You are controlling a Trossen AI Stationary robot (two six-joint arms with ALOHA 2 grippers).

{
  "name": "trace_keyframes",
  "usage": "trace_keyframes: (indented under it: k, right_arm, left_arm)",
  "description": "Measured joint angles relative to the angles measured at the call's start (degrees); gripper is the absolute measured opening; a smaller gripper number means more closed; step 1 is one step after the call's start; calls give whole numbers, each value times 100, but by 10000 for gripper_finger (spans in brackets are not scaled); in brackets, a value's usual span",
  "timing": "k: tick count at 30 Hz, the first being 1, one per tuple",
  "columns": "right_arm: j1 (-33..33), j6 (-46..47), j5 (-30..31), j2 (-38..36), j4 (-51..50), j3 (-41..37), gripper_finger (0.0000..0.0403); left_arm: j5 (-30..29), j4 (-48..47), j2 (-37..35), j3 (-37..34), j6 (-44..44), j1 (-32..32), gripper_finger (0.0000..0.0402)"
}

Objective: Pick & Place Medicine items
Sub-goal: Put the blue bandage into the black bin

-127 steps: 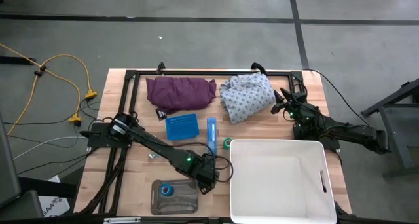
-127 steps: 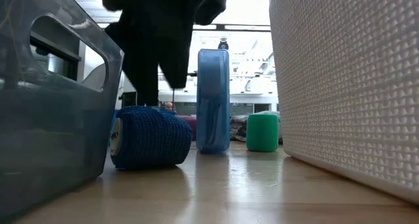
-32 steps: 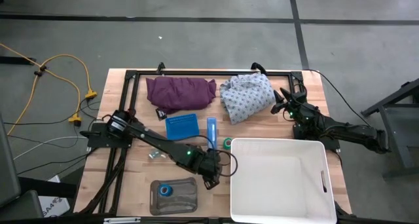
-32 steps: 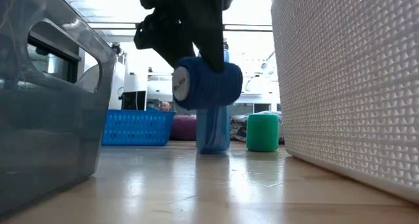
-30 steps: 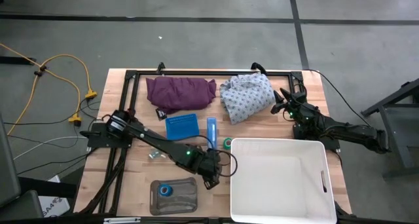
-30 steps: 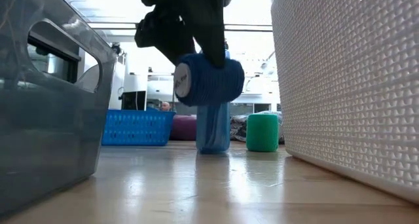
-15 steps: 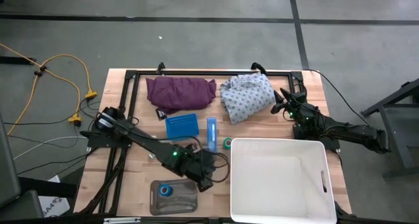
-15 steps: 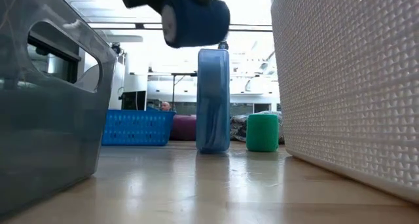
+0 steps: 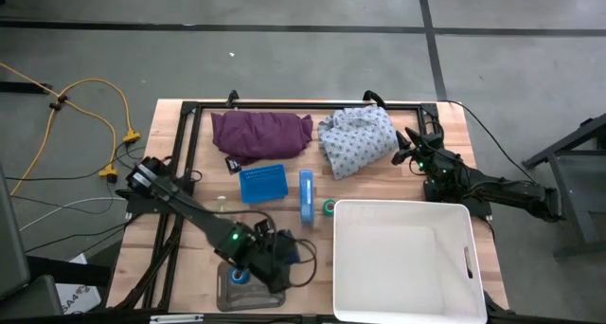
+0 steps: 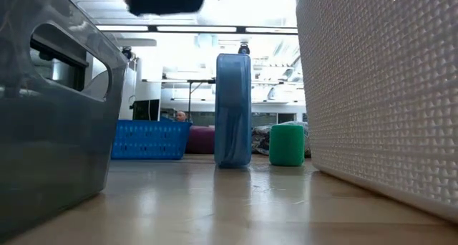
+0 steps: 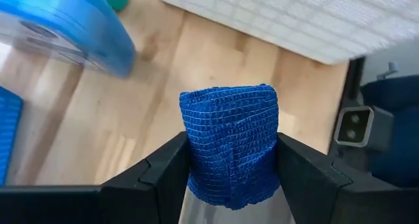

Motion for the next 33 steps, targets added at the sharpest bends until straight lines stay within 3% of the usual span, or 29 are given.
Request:
trace_keyframes:
  k: [17, 23, 33]
  right_arm:
    - [2, 0, 0, 0, 0, 0, 160]
    - [2, 0, 1, 0, 0, 0, 160]
    - [1, 0, 1, -2, 0, 0, 160]
  left_arm:
    - [212, -801, 9, -2, -2768, -861, 199]
    - [212, -845, 124, -19, -2932, -821, 199]
    - [813, -230, 867, -22, -2943, -590, 199]
